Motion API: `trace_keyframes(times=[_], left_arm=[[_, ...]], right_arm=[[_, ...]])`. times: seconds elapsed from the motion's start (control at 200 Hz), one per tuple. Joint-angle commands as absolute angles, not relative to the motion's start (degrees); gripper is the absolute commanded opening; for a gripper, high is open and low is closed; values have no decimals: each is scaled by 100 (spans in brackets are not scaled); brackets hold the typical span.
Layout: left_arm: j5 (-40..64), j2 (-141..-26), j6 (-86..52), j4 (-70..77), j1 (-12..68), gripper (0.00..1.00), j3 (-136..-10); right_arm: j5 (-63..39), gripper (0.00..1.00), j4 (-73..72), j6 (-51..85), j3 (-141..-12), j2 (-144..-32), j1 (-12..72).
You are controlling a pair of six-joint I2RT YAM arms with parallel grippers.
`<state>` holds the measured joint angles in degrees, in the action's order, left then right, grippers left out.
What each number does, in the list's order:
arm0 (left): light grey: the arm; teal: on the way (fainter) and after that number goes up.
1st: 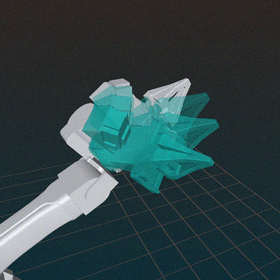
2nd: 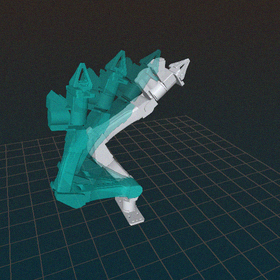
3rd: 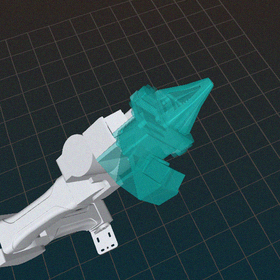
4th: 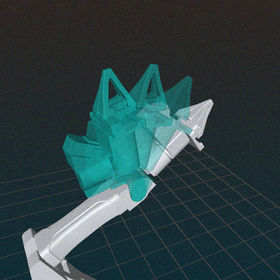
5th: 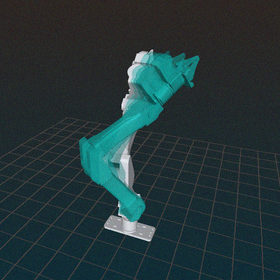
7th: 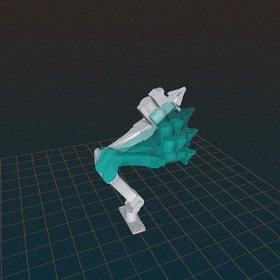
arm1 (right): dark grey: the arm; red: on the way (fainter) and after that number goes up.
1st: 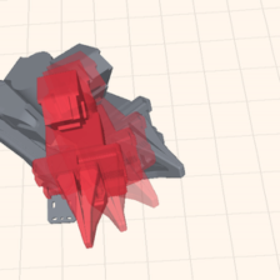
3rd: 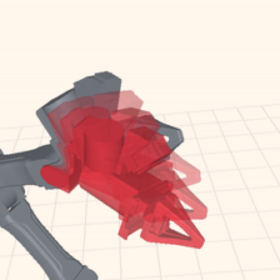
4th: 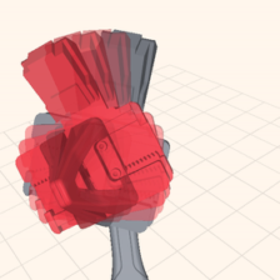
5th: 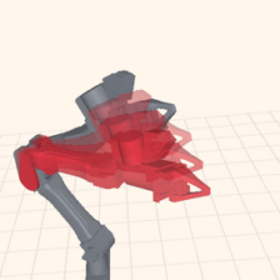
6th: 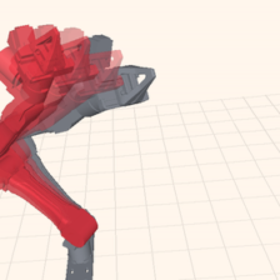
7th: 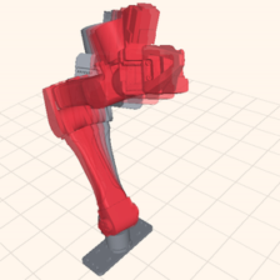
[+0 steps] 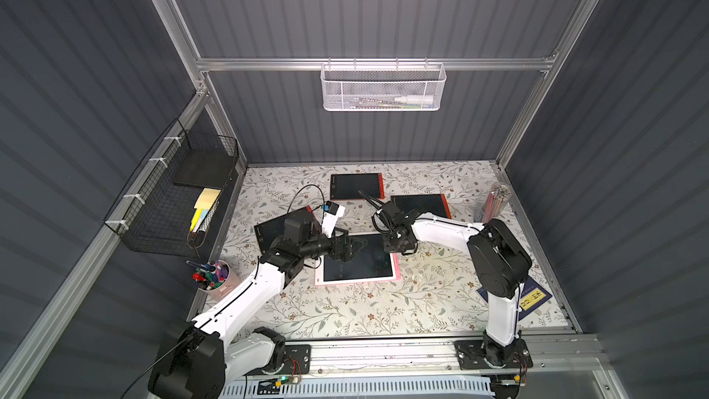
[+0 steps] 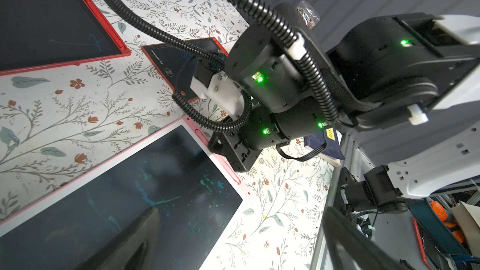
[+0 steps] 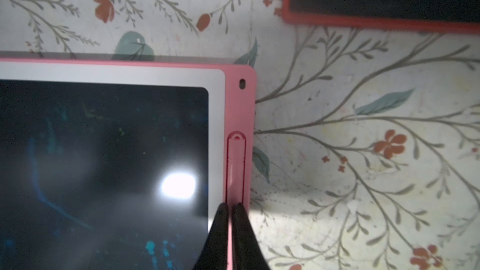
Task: Place the stylus back onto the writing tablet
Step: Place the stylus on the writing tablet.
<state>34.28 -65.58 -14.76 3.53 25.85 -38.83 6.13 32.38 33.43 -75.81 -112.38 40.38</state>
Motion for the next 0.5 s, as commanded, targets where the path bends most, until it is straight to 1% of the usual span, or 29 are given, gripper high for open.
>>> trace_keyframes(times=[0.0, 0.13, 0.28, 0.375, 0.49], left_arm=[[3398, -6531, -1497, 396, 2620, 99, -3885], [3445, -6513, -1480, 400, 2619, 99, -3885], [3507, -6512, -1449, 404, 2620, 99, -3892], [3480, -6496, -1450, 392, 2620, 99, -3889], [3289, -6534, -1451, 369, 2636, 99, -3936]], right_arm=[[588, 11, 3293, 3318, -7729, -11439, 4021], [437, 12, 3255, 3363, -7667, -11591, 4017], [-54, 12, 2873, 3470, -7398, -11558, 3962], [-118, 12, 2741, 3464, -7279, -11355, 3881], [-66, 13, 2636, 3406, -7031, -10838, 3784]])
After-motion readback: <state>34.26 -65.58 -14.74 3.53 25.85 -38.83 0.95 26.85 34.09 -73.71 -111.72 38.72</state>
